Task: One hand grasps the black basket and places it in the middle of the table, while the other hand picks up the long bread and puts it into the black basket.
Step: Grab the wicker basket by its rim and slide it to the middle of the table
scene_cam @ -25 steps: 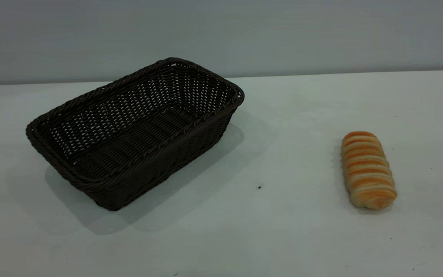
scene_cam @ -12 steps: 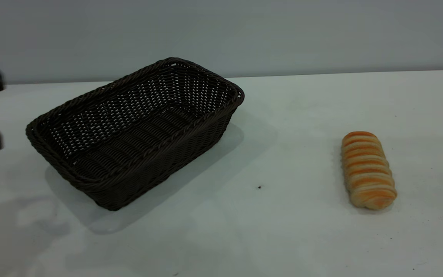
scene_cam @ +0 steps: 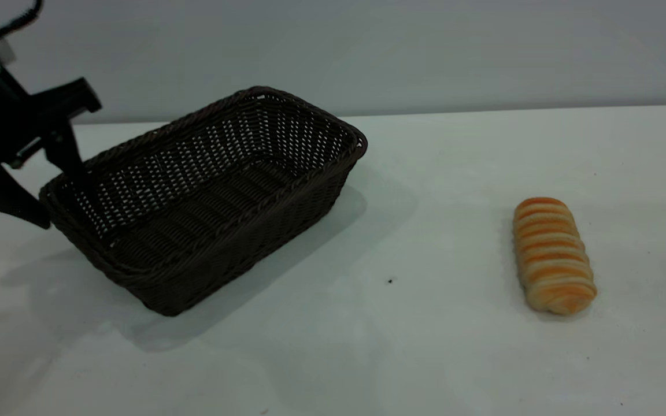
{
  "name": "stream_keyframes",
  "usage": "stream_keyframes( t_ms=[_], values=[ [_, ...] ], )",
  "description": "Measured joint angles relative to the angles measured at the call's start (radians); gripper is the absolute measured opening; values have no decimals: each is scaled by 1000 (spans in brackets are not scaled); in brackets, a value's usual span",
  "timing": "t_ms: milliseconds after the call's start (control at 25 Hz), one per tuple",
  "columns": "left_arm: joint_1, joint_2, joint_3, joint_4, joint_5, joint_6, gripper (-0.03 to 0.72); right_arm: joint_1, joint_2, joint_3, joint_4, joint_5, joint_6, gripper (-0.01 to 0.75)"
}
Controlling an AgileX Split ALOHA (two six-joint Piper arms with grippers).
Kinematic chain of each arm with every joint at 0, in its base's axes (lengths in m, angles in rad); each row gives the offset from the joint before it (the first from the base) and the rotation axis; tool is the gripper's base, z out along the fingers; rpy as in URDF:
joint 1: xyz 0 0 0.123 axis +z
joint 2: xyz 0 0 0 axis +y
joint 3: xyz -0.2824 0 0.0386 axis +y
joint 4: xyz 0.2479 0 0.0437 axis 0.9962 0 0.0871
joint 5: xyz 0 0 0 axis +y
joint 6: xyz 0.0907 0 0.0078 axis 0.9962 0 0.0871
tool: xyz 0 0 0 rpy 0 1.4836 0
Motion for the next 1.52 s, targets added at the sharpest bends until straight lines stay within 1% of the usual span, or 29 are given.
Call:
stream_keyframes(
  t_ms=[160,320,720,800,840,920,960,1000,1040,1120,1240,1360,1440,1520],
  values=[
    [0,52,-34,-7,25,8,503,0,0,0,0,-16,-1,443],
    [0,77,-36,-2,24,9,503,0,0,0,0,-27,-1,444],
    [0,179,-67,-28,-37,9,498,0,0,0,0,-36,0,446],
    [0,202,-84,-30,-42,12,461,0,0,0,0,-36,0,446],
    [0,207,-86,-31,-47,16,419,0,0,0,0,-36,-1,446],
    [0,208,-90,-31,-58,19,292,0,0,0,0,-36,-1,446],
    [0,208,-92,-35,-65,17,211,0,0,0,0,-36,-1,446],
    [1,208,-93,-44,-82,11,162,0,0,0,0,-36,-1,446],
    [1,208,-96,-46,-101,17,141,0,0,0,0,-36,-1,446],
    [0,208,-98,-43,-94,44,139,0,0,0,0,-36,-1,447],
    [-1,209,-131,-69,-40,81,139,0,0,0,0,-36,0,447],
    [-21,209,-194,-153,57,230,139,0,0,0,0,-40,0,447],
    [-53,210,-226,-213,121,351,139,0,0,0,0,-41,0,447],
    [-87,213,-251,-251,174,428,139,0,0,0,0,-42,0,447]
  ],
)
